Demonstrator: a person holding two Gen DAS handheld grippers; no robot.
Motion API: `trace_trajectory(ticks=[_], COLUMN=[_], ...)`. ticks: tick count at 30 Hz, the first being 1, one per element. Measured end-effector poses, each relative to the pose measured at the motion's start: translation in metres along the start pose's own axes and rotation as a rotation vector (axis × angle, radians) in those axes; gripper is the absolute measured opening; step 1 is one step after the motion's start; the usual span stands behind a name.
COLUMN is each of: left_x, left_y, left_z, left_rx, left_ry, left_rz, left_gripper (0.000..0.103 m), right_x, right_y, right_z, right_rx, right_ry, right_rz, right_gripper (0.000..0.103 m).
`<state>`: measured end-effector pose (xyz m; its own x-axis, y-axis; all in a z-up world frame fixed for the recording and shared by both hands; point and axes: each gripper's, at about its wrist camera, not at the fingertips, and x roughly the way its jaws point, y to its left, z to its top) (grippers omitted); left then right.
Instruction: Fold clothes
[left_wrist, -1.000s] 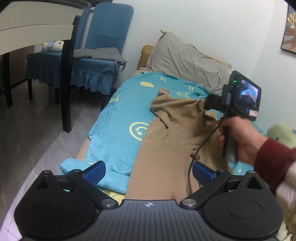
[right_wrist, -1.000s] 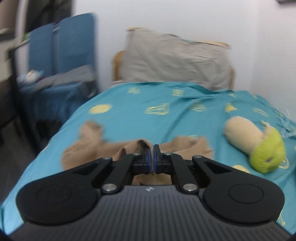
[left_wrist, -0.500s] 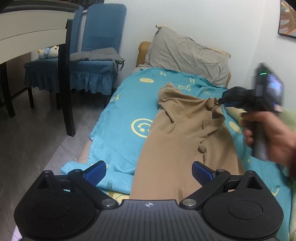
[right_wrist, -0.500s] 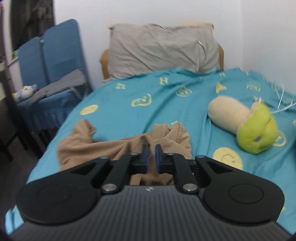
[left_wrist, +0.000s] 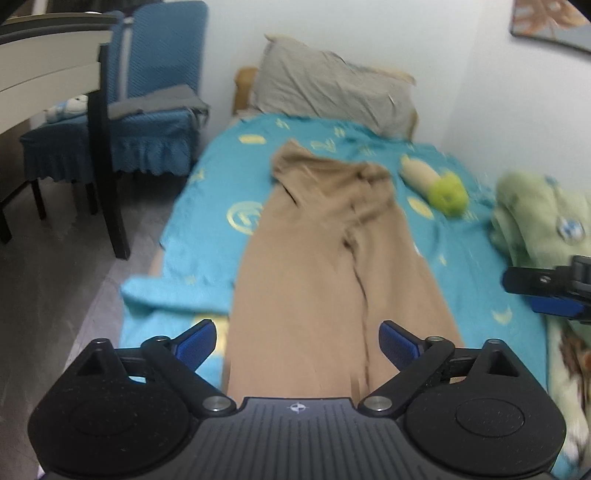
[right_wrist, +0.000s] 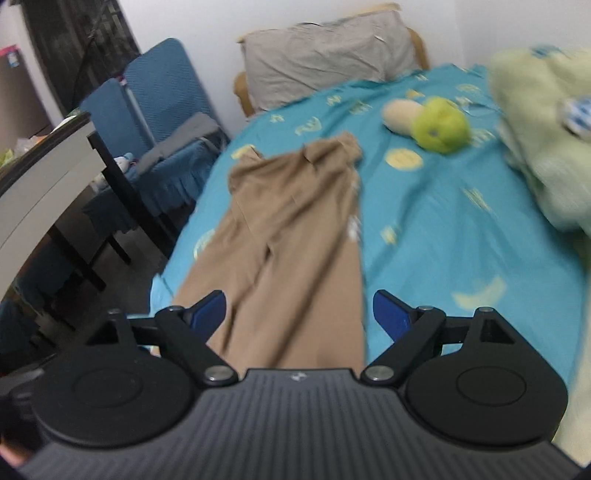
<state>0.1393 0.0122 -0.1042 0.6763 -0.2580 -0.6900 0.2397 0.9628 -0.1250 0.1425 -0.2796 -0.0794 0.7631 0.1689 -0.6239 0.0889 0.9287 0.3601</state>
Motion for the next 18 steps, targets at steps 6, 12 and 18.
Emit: trace_trajectory(ticks=[6,12,18], left_x=[0.007,0.010,0.030], left_y=[-0.001,0.002,-0.006], left_z=[-0.025,-0.036,-0.045], left_rx=[-0.012,-0.018,0.018], left_ry=[0.170,0.276,0.390], left_rz=[-0.021,-0.065,-0.026], left_gripper=[0.067,0.058,0.010], right_x=[-0.032,-0.022,-0.006], right_y=[-0.047,-0.044,-0.035], right_z=[-0.049,-0.051,-0.057], right_rx=[0.241,0.256,0.184], right_ry=[0.028,0.041,0.115], right_rz=[-0.033,-0.021,-0.013], right_gripper=[0.088,0.088,0.088])
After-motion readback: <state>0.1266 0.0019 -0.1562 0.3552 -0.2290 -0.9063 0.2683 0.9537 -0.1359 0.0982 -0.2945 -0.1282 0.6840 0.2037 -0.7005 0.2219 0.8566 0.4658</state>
